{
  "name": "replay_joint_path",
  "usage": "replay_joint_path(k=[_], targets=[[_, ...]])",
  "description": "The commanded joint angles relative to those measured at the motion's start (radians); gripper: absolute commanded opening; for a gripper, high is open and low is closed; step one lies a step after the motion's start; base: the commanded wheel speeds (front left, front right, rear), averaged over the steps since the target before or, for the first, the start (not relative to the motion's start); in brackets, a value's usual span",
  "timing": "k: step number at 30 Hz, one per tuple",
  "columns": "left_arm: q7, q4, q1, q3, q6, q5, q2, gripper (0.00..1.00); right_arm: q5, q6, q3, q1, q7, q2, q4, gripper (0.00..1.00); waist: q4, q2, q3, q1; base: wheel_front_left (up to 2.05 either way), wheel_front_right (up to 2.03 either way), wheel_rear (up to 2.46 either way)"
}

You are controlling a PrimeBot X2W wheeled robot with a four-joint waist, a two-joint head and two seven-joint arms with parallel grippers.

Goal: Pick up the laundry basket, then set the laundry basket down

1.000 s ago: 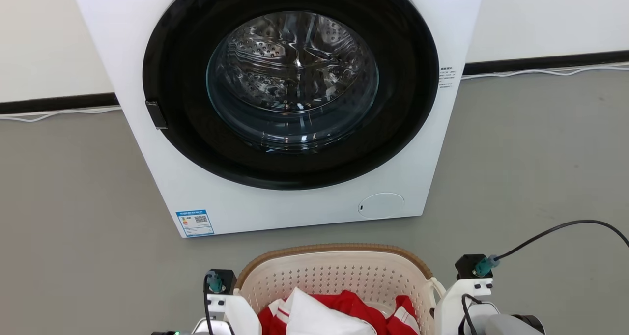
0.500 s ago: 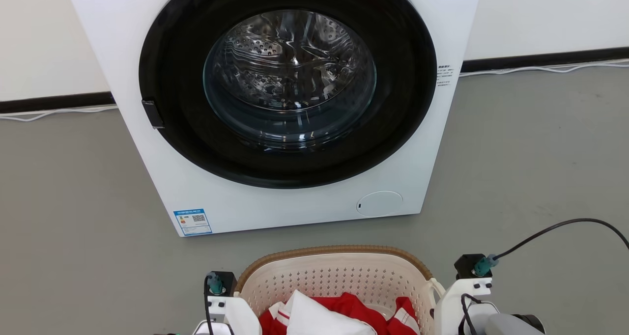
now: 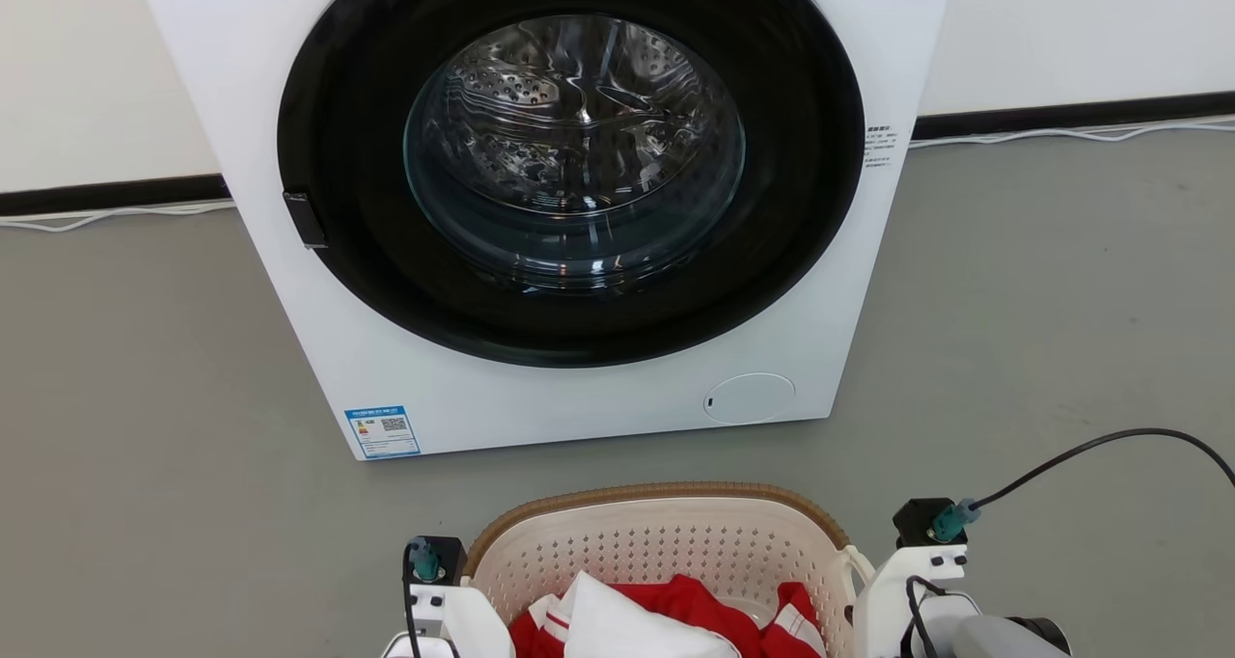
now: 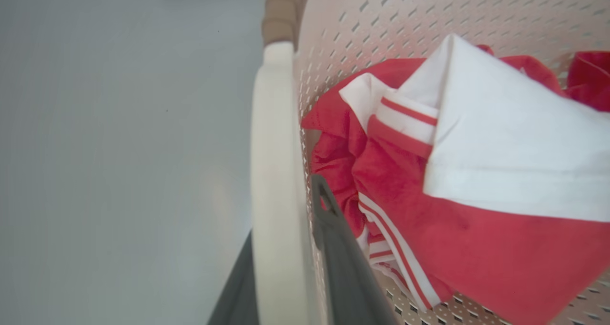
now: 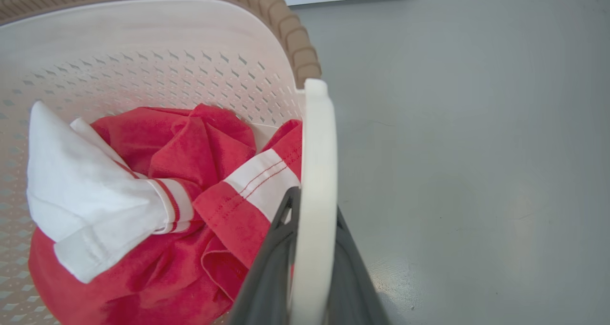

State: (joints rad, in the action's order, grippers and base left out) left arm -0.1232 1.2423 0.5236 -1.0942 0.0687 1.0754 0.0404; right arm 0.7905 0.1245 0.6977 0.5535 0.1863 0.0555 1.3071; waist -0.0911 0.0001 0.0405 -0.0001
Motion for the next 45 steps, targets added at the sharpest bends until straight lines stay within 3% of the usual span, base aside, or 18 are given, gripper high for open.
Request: replay_joint_path(k=[1, 34, 45], targets=[[0.004, -0.010, 0.038, 0.004, -0.019, 0.000, 0.010, 0.00, -0.012, 0.006, 0.009, 0.029, -0.008, -0.005, -0.016, 0.00, 0.002, -0.0001, 0.000, 0.0001, 0.00, 0.00, 0.00], [0.010, 0.000, 0.055, -0.053, -0.011, 0.051, 0.010, 0.00, 0.020, 0.006, 0.036, 0.040, -0.025, -0.005, -0.016, 0.00, 0.007, -0.0001, -0.030, 0.0001, 0.00, 0.00, 0.00], [0.076, -0.011, 0.107, -0.066, 0.036, 0.049, 0.010, 0.00, 0.027, 0.006, 0.069, 0.079, -0.096, -0.005, -0.033, 0.00, 0.014, -0.0001, -0.110, 0.0001, 0.00, 0.00, 0.00]])
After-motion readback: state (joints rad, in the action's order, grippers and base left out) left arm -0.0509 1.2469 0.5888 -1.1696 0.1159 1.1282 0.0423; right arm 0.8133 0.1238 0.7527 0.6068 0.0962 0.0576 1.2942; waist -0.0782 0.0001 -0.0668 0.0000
